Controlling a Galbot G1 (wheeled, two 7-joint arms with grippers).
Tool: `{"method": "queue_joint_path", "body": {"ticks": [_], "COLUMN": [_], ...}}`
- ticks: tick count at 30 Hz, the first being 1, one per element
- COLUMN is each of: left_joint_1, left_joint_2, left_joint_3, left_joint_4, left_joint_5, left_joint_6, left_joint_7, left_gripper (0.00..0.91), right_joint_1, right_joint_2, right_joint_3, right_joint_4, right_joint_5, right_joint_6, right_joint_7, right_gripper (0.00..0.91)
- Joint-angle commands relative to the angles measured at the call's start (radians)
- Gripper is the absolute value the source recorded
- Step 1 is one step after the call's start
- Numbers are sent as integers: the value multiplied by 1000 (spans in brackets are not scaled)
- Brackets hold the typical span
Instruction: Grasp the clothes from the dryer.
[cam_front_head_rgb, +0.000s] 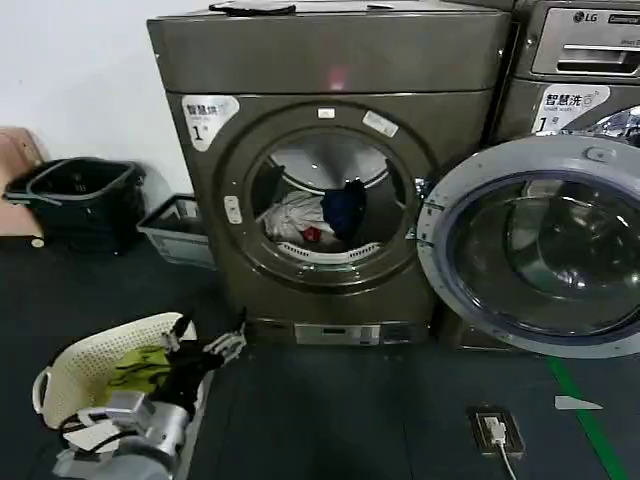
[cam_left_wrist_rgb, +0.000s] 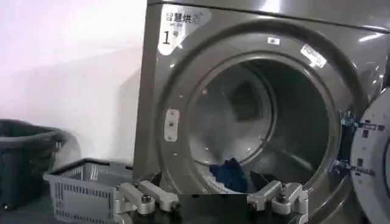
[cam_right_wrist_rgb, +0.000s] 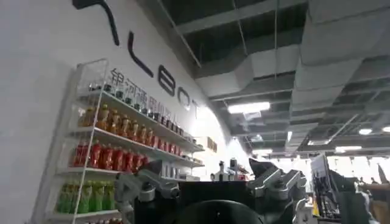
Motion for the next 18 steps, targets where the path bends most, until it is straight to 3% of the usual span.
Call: {"method": "queue_joint_path", "body": {"ticks": [1, 18], "left_joint_1": [0, -15], "left_joint_2": [-1, -17], "left_joint_3": [1, -3], "left_joint_4": [0, 6], "left_joint_5": [0, -4], "left_joint_6": [0, 0], "left_joint_7": [0, 5], "left_gripper": [907, 907], "right_joint_1": [0, 11], "right_joint_2": [-1, -2], "right_joint_3": [1, -3], "right_joint_4": [0, -1], "right_joint_5": [2, 5], "right_joint_6": [3, 2], "right_joint_7": [1, -7], "right_gripper": [907, 907]}}
